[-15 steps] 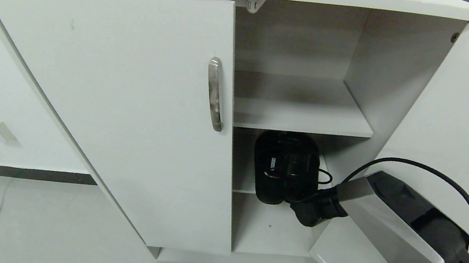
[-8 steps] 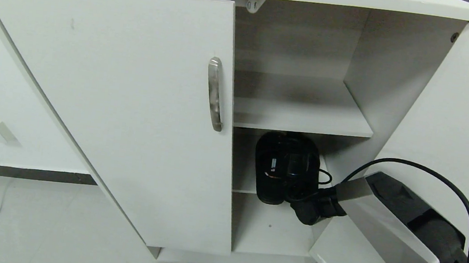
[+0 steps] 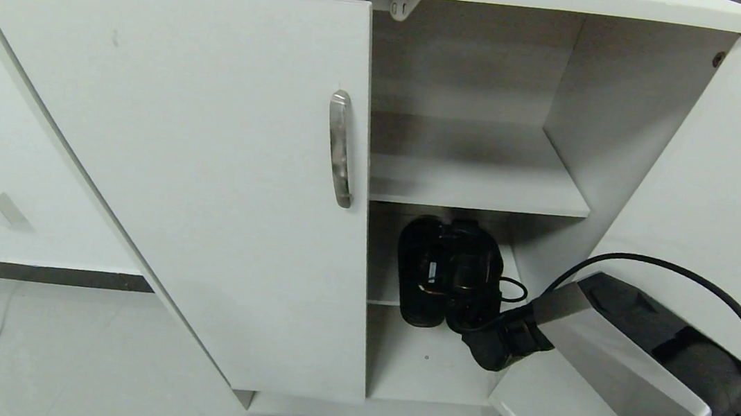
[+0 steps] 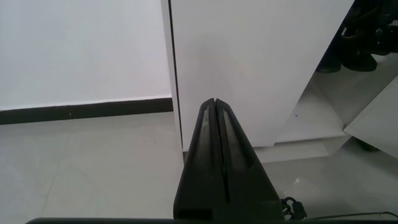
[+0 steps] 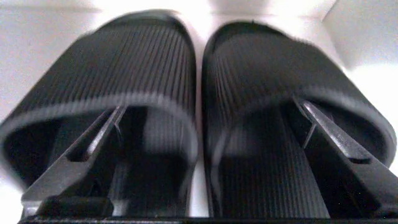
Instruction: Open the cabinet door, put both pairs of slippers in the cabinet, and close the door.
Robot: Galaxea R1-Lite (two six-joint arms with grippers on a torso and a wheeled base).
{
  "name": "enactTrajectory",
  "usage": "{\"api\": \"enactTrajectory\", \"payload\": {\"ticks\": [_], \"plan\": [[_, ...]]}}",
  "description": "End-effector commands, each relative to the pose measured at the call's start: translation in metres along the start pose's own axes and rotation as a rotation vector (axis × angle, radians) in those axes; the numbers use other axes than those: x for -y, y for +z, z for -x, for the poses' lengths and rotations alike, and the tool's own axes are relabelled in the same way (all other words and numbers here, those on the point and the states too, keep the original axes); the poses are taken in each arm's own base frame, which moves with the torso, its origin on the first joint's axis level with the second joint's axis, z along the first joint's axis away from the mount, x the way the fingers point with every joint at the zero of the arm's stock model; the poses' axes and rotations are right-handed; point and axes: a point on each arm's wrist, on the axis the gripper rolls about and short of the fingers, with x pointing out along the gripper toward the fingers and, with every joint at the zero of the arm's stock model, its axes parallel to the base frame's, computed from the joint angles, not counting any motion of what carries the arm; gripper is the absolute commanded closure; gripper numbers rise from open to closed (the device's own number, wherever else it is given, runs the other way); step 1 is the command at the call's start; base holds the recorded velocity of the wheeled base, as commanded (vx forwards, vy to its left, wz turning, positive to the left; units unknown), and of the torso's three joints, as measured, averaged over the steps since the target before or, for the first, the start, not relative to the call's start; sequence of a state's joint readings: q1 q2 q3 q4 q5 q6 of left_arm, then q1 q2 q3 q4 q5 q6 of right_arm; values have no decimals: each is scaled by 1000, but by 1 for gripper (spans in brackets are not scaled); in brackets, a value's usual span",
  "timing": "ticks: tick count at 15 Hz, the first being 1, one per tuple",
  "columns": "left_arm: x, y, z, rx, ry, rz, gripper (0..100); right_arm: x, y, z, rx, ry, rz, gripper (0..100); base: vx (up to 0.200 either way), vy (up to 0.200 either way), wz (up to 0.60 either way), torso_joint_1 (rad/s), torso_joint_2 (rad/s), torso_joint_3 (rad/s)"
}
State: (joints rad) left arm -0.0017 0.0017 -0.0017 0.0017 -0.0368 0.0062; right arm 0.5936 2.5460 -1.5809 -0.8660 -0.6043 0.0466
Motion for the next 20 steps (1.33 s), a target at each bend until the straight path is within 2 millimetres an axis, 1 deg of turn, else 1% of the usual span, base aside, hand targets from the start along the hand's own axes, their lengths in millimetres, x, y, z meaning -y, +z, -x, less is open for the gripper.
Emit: {"api": "enactTrajectory", "payload": {"ticks": [1,3,6,8,9,10,12,13,15,16,17,20], "plan": [[0,0,0,-1,0,0,100,5,13,18,6,12,-2,0,0,0,0,0,0,0],[0,0,0,-1,0,0,100,9,17,28,19,18,-11,0,0,0,0,0,0,0],[0,0,0,-1,0,0,100,12,21,61,34,55,-19,0,0,0,0,0,0,0],[0,0,0,0,0,0,100,10,20,82,33,86,-17,0,0,0,0,0,0,0],[0,0,0,-1,0,0,100,11,19,90,31,96,-15,0,0,0,0,0,0,0],[0,0,0,-1,0,0,100,11,17,109,31,125,-11,0,0,0,0,0,0,0],[0,0,0,-1,0,-1,100,11,16,130,23,159,-3,0,0,0,0,0,0,0],[0,0,0,-1,0,-1,100,12,13,147,13,186,6,0,0,0,0,0,0,0],[0,0,0,-1,0,-1,100,14,9,168,-8,222,27,0,0,0,0,0,0,0],[0,0,0,-1,0,-1,100,12,7,174,-15,236,36,0,0,0,0,0,0,0],[0,0,0,-1,0,-1,100,11,9,176,-10,238,33,0,0,0,0,0,0,0],[0,0,0,-1,-1,-1,100,10,9,177,-11,241,34,0,0,0,0,0,0,0]]}}
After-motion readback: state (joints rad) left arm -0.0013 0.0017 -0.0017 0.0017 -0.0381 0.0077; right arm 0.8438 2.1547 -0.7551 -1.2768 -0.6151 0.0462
